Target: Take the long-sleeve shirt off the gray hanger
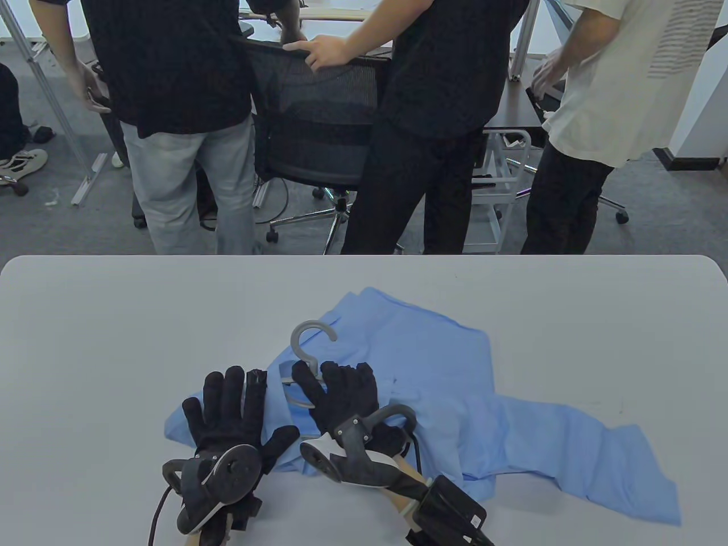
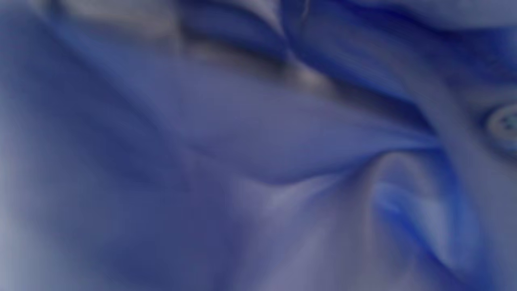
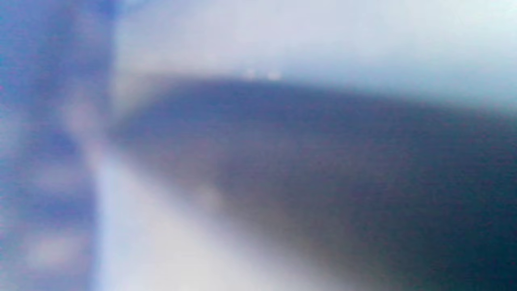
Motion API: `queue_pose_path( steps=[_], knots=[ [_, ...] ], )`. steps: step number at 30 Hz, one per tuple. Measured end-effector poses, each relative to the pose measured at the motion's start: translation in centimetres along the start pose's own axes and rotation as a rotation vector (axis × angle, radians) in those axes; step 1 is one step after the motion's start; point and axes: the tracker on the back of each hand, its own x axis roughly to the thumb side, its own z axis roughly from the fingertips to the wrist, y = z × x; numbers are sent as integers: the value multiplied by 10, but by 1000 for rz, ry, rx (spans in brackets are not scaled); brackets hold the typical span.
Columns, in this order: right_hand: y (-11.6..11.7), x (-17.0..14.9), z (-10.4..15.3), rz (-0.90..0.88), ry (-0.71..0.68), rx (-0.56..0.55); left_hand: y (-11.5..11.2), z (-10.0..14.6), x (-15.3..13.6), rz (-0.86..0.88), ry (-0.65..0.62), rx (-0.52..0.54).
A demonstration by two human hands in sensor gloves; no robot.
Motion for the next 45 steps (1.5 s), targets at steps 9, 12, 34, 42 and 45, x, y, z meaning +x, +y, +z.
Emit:
queue_pose_path(
  steps=[9,12,34,42,45],
  knots=[
    [17,0,9,-24,32,23,-14,-9,9,-19,33,-143],
    [17,-3,10,-24,44,25,-21,-14,17,-111,31,-157],
    [37,-42,16,-133,174,86,-24,-15,-54,161,365,-139],
    [32,-39,18,-128,154,36,-23,-10,-80,389,523,-122],
    [29,-38,19,-122,143,18,-25,-7,-87,436,556,-132]
  ],
)
